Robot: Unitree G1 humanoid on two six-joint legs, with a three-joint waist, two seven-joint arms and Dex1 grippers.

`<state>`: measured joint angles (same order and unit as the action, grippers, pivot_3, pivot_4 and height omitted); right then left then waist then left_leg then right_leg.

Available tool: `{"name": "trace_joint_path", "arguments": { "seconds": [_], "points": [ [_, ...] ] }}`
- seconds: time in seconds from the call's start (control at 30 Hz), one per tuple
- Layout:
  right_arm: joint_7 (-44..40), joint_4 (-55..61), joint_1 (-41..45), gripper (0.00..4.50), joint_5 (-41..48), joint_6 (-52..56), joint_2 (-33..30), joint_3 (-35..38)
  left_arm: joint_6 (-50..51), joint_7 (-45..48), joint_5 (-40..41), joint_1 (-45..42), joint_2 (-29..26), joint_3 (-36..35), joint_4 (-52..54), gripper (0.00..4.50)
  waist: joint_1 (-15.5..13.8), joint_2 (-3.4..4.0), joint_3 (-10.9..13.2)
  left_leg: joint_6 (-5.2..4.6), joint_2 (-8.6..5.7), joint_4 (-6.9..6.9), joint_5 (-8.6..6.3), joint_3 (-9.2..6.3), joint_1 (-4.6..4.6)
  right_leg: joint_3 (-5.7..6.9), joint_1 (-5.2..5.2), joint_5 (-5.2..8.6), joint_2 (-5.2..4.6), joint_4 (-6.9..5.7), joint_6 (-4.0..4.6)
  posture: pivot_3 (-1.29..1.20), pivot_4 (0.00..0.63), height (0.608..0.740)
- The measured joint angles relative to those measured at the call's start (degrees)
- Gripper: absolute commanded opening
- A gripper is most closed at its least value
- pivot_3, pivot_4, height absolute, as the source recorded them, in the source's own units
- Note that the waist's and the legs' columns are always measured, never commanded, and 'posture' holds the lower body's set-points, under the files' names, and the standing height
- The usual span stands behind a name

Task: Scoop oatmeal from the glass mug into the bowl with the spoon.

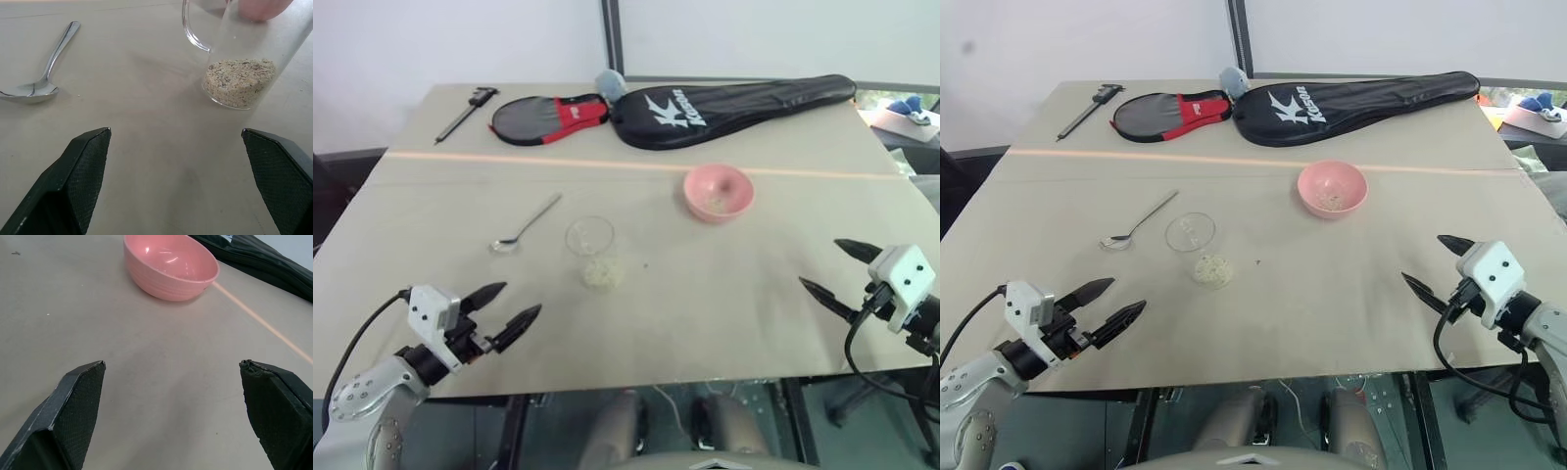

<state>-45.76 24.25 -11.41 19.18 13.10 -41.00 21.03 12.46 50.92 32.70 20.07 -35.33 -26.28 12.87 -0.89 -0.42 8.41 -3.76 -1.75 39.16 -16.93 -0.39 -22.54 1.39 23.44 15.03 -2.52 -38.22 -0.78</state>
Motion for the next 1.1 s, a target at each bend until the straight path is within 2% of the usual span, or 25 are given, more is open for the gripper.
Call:
{"name": "trace_joint_path", "arguments": {
  "seconds": [0.07, 0.17, 0.3, 0.47, 0.63, 0.8, 1.1],
  "points": [
    [0.04, 0.0, 0.04, 4.45, 0.14, 0.15, 0.02, 0.0, 0.13, -0.11, 0.09, -0.15, 0.0, -0.01, 0.01, 4.49, 0.0, 0.0, 0.0, 0.0, 0.0, 0.0, 0.0, 0.0, 0.0, 0.0, 0.0, 0.0, 0.0, 0.0, 0.0, 0.0, 0.15, 0.74],
    [-0.08, 0.11, 1.9, 4.45, 2.86, 1.26, 1.0, -0.58, 4.57, -3.63, 3.71, -5.92, 0.22, -0.26, 0.41, 4.49, -0.22, 0.0, -0.01, -0.05, 0.0, 0.09, -0.03, -0.08, -0.01, 0.11, -0.04, -0.01, 0.0, -0.01, -0.01, 0.0, 0.15, 0.74],
    [0.07, 0.23, 2.88, 4.45, 3.72, 1.18, 1.78, -0.6, 6.98, -5.17, 5.56, -8.63, -0.04, -0.46, 1.62, 4.49, 0.11, 0.03, -0.01, 0.13, -0.01, 0.07, 0.08, -0.05, -0.03, 0.08, -0.04, -0.01, 0.02, 0.08, -0.02, 0.0, 0.15, 0.74],
    [-1.09, 3.23, 4.51, 4.45, 7.4, 1.16, 2.23, -1.43, 7.38, -6.62, 4.7, -12.0, -0.82, -0.38, 1.27, 4.49, 0.05, 0.05, 0.0, 0.14, 0.0, 0.07, 0.09, -0.06, -0.04, 0.09, -0.04, -0.02, 0.03, 0.1, -0.02, 0.0, 0.15, 0.74],
    [-5.65, 11.51, 8.02, 4.45, 15.77, 0.63, -0.13, -1.9, 11.24, -11.31, 1.18, -17.98, -4.75, 0.58, 0.01, 4.49, -0.01, 0.01, -0.01, 0.12, -0.01, 0.08, 0.07, -0.08, -0.03, 0.11, -0.09, -0.02, 0.03, 0.12, -0.04, 0.0, 0.15, 0.74],
    [-7.45, 12.97, 11.51, 4.45, 25.71, 3.35, -1.83, -1.4, 19.26, -13.41, -0.81, -24.7, -9.08, 4.93, -0.85, 4.49, -0.07, 0.0, 0.0, 0.1, -0.02, 0.07, 0.06, -0.09, -0.03, 0.12, -0.11, -0.03, 0.02, 0.18, -0.04, 0.0, 0.15, 0.74],
    [-7.72, 13.03, 10.25, 4.45, 35.4, 6.27, -3.55, 4.84, 24.57, -13.94, -8.31, -38.92, -11.31, 15.88, -12.12, 4.49, 0.02, -0.01, 0.0, 0.11, -0.02, 0.09, 0.07, -0.09, -0.05, 0.13, -0.1, -0.03, 0.02, 0.14, -0.05, 0.0, 0.15, 0.74]
  ]
}}
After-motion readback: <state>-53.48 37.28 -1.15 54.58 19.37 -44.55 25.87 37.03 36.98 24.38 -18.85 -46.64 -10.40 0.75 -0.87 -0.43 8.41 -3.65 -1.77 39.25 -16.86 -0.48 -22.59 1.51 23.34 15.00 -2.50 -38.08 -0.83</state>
